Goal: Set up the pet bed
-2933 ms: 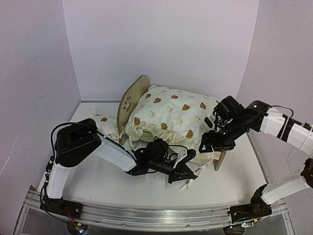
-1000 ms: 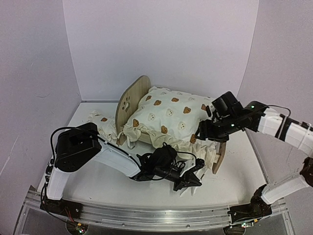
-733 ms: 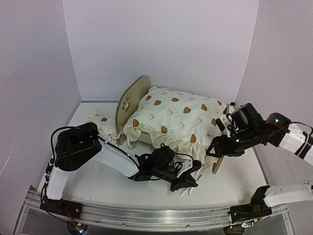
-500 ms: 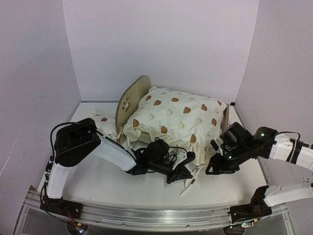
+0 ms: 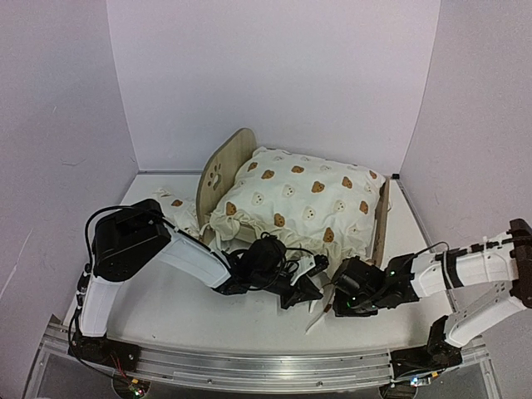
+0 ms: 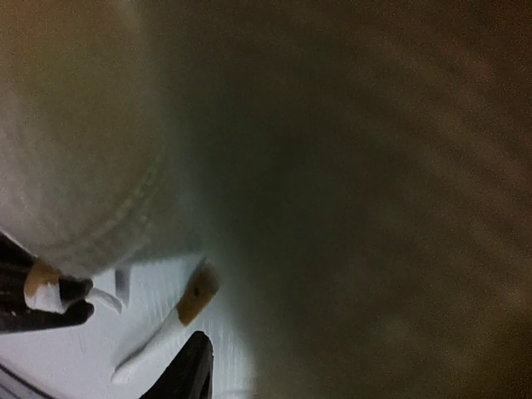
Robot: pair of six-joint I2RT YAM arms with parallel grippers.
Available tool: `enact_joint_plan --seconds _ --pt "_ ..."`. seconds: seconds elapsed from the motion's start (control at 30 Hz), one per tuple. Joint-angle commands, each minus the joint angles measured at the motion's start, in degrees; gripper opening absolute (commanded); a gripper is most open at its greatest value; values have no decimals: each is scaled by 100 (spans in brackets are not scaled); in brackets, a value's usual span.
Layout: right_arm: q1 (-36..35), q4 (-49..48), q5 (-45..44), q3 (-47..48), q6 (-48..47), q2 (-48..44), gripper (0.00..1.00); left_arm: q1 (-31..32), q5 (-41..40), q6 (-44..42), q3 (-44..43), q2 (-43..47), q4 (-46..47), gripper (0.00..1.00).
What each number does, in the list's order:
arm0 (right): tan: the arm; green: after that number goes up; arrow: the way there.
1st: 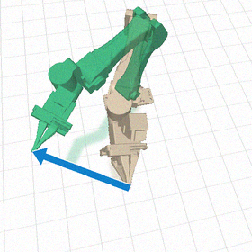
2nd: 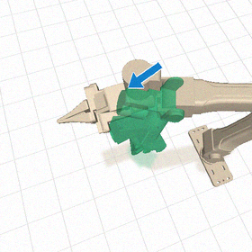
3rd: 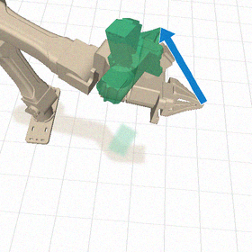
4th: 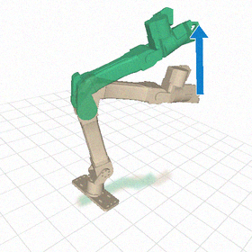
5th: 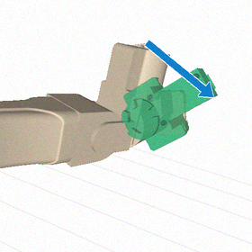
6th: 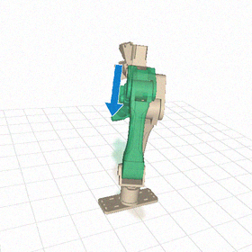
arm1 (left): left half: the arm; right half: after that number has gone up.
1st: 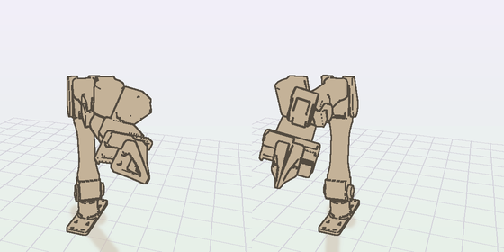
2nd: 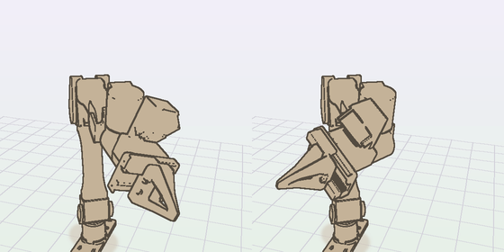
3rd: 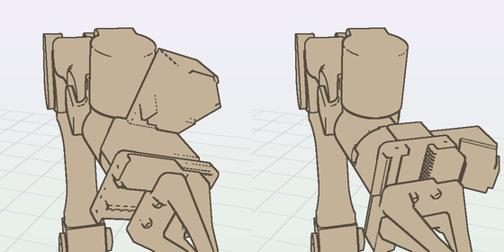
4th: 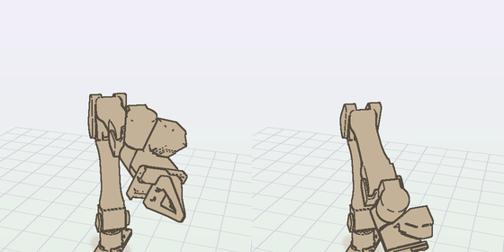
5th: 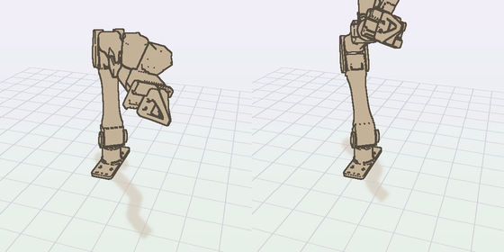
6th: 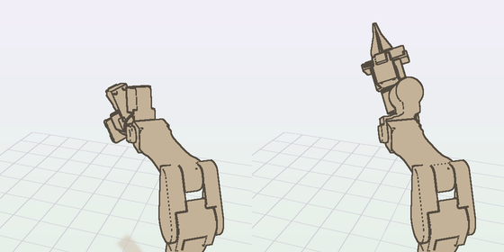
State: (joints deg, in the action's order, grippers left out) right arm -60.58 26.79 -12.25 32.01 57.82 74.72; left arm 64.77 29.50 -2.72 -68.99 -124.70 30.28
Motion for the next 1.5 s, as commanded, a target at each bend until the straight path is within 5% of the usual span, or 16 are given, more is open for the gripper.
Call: enact_joint_plan --seconds 0.0,0.4,0.73,0.97,1.17,1.47 --pt "-150 -836 -1179 250 769 547 41 -51 -292 22 -183 260 -233 0" --pt "-180 -1013 -1443 524 1146 1433 48 -52 -360 -2 -158 245 -295 0" --pt "-536 287 -1391 823 1303 1989 41 -52 -366 -18 -133 267 -326 0" --pt "-570 781 -1724 383 1389 1206 0 -32 -340 -50 -123 299 -334 0" --pt "-557 2020 -2143 431 1086 -331 0 219 -218 -197 -261 203 -372 0" --pt "-43 1962 -2229 -4 177 -2040 0 851 -49 -450 -940 -377 -566 0"
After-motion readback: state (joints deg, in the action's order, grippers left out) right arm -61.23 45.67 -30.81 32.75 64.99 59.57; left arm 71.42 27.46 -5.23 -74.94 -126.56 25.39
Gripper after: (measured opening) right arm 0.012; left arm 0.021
